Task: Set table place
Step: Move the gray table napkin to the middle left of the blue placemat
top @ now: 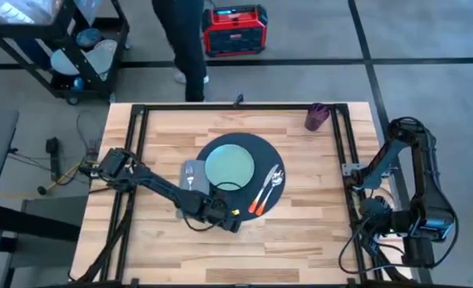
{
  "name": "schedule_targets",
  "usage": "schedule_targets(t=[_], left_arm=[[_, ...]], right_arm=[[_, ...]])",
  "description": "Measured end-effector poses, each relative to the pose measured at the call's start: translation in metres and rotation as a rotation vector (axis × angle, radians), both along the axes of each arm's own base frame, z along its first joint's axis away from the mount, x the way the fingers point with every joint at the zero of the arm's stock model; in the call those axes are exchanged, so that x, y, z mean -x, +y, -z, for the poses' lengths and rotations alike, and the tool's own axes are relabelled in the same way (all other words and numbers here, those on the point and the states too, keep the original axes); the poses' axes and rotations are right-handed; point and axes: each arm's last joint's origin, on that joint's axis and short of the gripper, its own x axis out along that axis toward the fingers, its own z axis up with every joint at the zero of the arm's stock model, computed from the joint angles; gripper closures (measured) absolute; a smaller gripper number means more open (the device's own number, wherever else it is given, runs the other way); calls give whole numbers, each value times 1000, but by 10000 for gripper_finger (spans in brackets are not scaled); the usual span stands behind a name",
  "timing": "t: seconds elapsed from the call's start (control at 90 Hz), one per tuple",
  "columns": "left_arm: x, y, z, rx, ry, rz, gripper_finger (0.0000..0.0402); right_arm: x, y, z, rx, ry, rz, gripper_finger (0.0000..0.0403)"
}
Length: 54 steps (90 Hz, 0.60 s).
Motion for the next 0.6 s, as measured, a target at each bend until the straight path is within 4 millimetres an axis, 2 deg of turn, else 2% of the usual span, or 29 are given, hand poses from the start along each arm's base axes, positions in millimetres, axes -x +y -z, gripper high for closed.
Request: schedule_targets(t=[0.167,0.3,0.433,0.6], left_arm=[[-3,8,0,-10,-1,10,402],[-13,4,12,67,-18,84,402],[-29,-12,31,222,-83,143,401],[-58,-35,31,238,-152,296,401]], right_arm=[[0,1,0,-9,-1,0,403],[0,2,0,-17,-2,0,403],[0,2,0,-28,-5,8,403],[-1,3,-1,-45,-19,16,403]])
